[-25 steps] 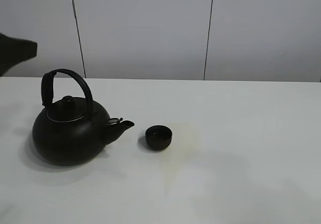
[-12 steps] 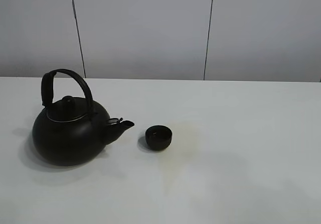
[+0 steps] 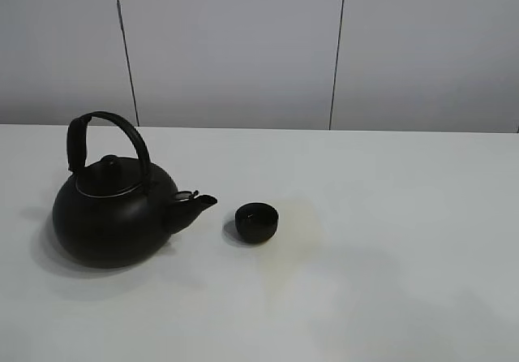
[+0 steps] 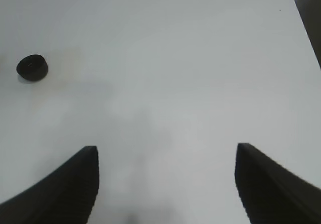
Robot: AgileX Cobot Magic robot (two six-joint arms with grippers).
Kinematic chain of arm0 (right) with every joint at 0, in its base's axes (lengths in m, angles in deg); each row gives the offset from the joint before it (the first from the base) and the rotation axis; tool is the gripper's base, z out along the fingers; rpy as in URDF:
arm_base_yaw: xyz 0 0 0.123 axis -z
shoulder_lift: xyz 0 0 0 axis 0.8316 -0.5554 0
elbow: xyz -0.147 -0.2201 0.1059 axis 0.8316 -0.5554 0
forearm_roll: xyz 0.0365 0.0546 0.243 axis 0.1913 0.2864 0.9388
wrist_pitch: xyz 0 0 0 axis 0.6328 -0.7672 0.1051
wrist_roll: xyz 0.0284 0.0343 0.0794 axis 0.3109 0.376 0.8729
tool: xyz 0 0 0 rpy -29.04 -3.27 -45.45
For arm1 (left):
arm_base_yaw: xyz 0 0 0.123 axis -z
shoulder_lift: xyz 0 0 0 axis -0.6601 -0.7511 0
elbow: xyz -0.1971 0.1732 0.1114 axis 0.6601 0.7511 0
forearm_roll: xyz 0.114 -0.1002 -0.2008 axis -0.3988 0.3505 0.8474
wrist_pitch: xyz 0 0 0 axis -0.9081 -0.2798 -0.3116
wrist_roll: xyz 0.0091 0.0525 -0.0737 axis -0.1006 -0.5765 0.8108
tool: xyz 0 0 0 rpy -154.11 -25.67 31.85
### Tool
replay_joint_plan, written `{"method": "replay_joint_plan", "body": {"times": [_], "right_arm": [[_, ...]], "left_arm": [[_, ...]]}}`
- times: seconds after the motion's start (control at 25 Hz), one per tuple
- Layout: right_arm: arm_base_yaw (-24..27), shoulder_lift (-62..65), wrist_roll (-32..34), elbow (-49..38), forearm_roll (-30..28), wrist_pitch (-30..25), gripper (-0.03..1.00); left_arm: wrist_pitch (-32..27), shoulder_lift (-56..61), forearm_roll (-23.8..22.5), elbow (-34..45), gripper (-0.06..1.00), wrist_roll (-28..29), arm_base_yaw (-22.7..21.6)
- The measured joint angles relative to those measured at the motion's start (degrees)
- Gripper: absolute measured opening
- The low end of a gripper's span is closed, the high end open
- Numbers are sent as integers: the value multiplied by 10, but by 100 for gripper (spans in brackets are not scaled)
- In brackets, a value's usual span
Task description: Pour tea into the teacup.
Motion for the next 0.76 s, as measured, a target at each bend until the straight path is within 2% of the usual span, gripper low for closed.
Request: {"method": "replay_joint_plan", "body": {"times": [0.2, 0.32, 0.48, 0.6, 0.76], "right_arm": [[0, 0, 0, 0, 0, 0, 52], [0, 0, 0, 0, 0, 1, 52], [0, 0, 0, 0, 0, 1, 52], [0, 0, 0, 0, 0, 0, 52], [0, 0, 0, 0, 0, 0, 52]], "left_arm": [[-111, 103, 78, 4, 69, -76, 0], [-143, 121, 121, 20, 69, -136, 0], [-178, 121, 170, 46, 69, -164, 0], [-212, 121, 201, 58, 69, -187, 0], [-250, 121, 212, 69, 69, -227, 0]]}}
